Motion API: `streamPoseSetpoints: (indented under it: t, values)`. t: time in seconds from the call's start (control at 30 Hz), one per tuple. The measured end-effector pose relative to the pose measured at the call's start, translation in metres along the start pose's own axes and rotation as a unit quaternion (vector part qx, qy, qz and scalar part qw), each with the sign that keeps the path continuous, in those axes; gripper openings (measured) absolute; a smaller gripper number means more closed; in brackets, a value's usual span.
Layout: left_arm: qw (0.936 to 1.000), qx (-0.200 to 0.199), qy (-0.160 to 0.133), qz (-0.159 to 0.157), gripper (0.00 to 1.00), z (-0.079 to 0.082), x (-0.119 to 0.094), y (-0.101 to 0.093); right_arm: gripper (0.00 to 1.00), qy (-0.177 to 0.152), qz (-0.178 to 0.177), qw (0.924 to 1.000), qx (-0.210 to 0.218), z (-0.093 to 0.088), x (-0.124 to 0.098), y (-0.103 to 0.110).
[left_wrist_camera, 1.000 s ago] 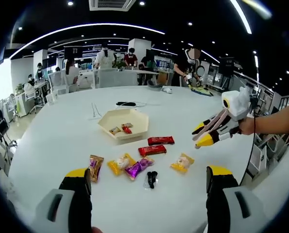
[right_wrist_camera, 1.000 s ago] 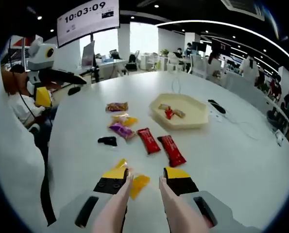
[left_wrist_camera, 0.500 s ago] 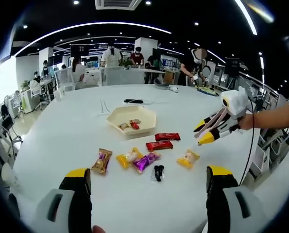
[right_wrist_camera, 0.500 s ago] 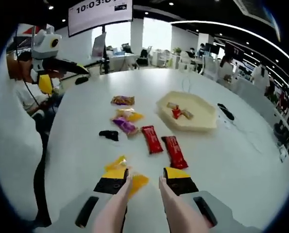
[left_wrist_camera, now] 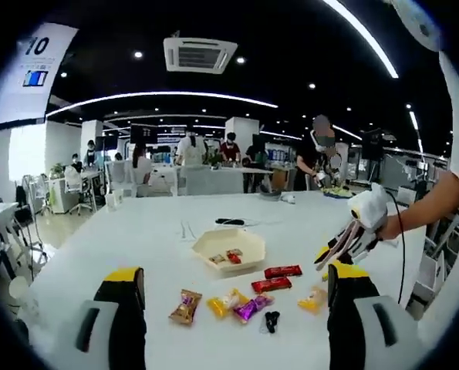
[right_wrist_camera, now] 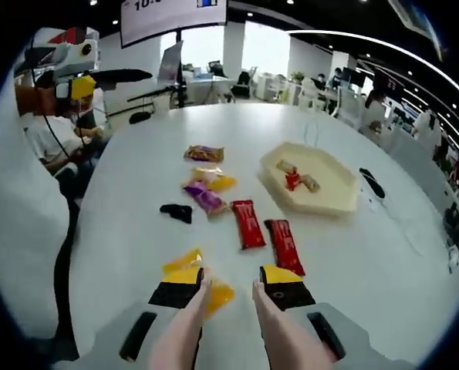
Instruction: Place the target food into the container with the food tongs after gripping and lifting it, then release it inside without dropping or visibly crushing the food.
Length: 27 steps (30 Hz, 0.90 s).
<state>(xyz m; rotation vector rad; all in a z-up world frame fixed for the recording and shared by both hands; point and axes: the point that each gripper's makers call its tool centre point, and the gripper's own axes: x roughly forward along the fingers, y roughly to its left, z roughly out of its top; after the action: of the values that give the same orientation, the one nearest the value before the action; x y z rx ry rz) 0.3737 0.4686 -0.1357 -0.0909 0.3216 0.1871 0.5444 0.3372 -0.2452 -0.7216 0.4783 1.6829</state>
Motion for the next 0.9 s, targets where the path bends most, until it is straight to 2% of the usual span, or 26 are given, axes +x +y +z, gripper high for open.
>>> streamPoseSetpoints:
  t: [0.03,0.07,0.1,0.2,0.23,0.3,0.37,0.4,0.47,0.5,0.63,0.67,0.73,0.8,0.9]
  values:
    - [0.9999,0.002,0.013,-0.001,0.99,-0.004,0.000,0.000,0.28,0.001,0.001,1.0000,-0.003,0.000,0.001,0.000]
    - [0.9991,0.008,0.041,0.000,0.97,-0.015,0.002,0.000,0.28,0.002,0.003,1.0000,-0.004,0.000,0.001,0.001]
    - [0.9989,0.008,0.046,-0.005,0.97,-0.020,0.003,-0.002,0.28,0.002,0.005,1.0000,-0.003,0.000,0.002,0.001]
    - [0.9992,-0.002,0.040,-0.010,0.99,-0.023,0.005,-0.005,0.28,0.004,0.013,0.9998,-0.015,0.000,0.005,0.005]
    - [0.9983,-0.018,0.053,-0.016,0.99,-0.028,0.005,-0.008,0.28,0.005,0.017,0.9997,-0.017,0.001,0.005,0.007]
    - [0.9976,-0.027,0.062,-0.016,0.99,-0.034,0.005,-0.009,0.28,0.003,0.025,0.9993,-0.028,0.002,0.007,0.011]
    - [0.9972,-0.023,0.069,-0.016,0.99,-0.037,0.005,-0.008,0.28,0.006,0.032,0.9982,-0.051,0.001,0.009,0.014]
    - [0.9969,-0.021,0.073,-0.018,0.99,-0.039,0.006,-0.009,0.28,0.010,0.045,0.9958,-0.079,0.000,0.011,0.018]
    - [0.9962,-0.015,0.084,-0.018,0.99,-0.042,0.005,-0.008,0.28,0.018,0.056,0.9943,-0.089,-0.003,0.013,0.022]
    - [0.9957,-0.007,0.092,-0.014,0.99,-0.045,0.004,-0.006,0.28,0.018,0.075,0.9897,-0.120,-0.004,0.018,0.027]
    - [0.9955,-0.014,0.094,-0.008,0.99,-0.047,0.002,-0.003,0.28,0.035,0.107,0.9792,-0.169,-0.006,0.022,0.040]
    - [0.9952,-0.008,0.098,-0.003,0.99,-0.049,0.000,-0.001,0.28,0.044,0.115,0.9722,-0.199,-0.008,0.024,0.043]
    - [0.9948,-0.002,0.102,0.001,0.99,-0.052,-0.001,0.000,0.28,0.057,0.134,0.9673,-0.208,-0.012,0.028,0.047]
    - [0.9943,-0.005,0.107,0.002,0.99,-0.054,-0.002,0.000,0.28,0.064,0.138,0.9618,-0.228,-0.015,0.030,0.046]
    - [0.9933,-0.015,0.114,0.010,0.99,-0.059,-0.005,0.003,0.28,0.068,0.141,0.9614,-0.226,-0.014,0.033,0.048]
